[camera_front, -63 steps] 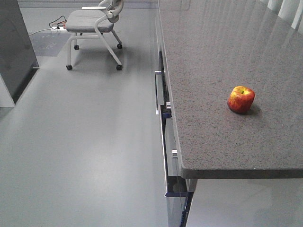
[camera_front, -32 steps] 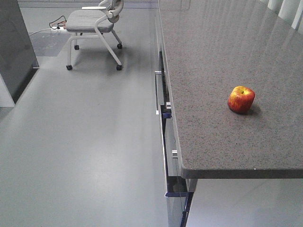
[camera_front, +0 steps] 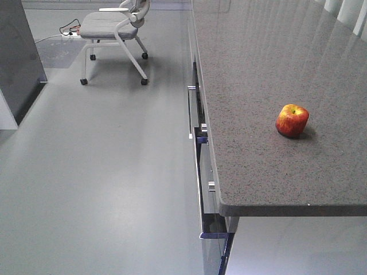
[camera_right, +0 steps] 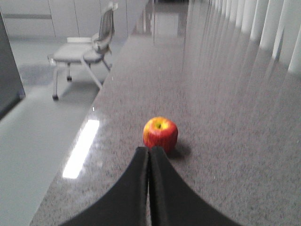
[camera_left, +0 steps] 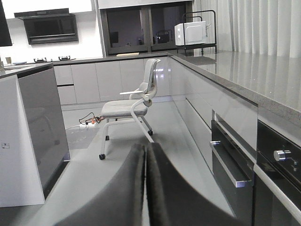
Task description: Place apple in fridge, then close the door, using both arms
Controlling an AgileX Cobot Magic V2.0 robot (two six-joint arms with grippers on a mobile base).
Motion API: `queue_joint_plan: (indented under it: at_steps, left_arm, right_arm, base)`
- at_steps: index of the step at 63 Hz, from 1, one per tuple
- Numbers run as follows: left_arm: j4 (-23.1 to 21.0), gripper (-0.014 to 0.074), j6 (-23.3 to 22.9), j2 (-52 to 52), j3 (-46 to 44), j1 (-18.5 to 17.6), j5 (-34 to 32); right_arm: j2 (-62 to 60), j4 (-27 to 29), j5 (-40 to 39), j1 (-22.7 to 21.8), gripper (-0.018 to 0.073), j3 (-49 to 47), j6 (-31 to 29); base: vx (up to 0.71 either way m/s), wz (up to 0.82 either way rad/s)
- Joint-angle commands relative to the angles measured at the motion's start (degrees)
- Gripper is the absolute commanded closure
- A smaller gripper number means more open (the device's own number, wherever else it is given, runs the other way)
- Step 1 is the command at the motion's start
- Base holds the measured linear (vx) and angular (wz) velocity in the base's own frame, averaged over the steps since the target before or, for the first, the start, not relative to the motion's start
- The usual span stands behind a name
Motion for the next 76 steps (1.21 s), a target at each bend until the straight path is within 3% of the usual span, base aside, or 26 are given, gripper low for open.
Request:
queue_joint_plan:
  at_steps: [1, 28, 35, 44, 55, 63, 76]
  left_arm:
    - [-0.54, 0.0603, -0.13, -0.89, 1.2, -0.4, -3.91]
    - [-0.54, 0.0603, -0.13, -0.89, 1.2, -0.4, -3.91]
    - [-0.54, 0.0603, -0.13, -0.89, 1.2, -0.4, -3.91]
    - [-0.54, 0.0603, -0.13, -0.89, 1.2, -0.4, -3.91]
    - [-0.54, 0.0603, -0.13, -0.89, 1.2, -0.4, -3.91]
    - [-0.54, 0.0603, -0.13, -0.89, 1.2, -0.4, -3.91]
    - [-0.54, 0.0603, -0.13, -0.89, 1.2, -0.4, -3.91]
  right_arm:
    - [5.26, -0.37, -2.5, -0.35, 0.0563, -3.73, -0.42]
    - [21.73, -1.44, 0.78, -0.35, 0.0541, -4.28, -2.79]
    - [24.72, -1.63, 2.09, -0.35, 0.0444, -4.28, -3.75]
    - [27.81, -2.14, 2.09, -0.35, 0.0199, -5.02, -3.7]
    - [34.01, -2.14, 8.48, -0.35, -0.0057, -12.99, -3.27]
    - [40.0, -2.14, 12.34, -0.35, -0.0132, -19.43, -2.98]
    - [49.66, -2.16, 11.41, -0.49, -0.0129, -27.33, -2.91]
  base:
    - [0.0, 0.0]
    - [0.0, 0.0]
    - [0.0, 0.0]
    - [0.0, 0.0]
    - [0.0, 0.0]
    - [0.0, 0.0]
    - [0.0, 0.0]
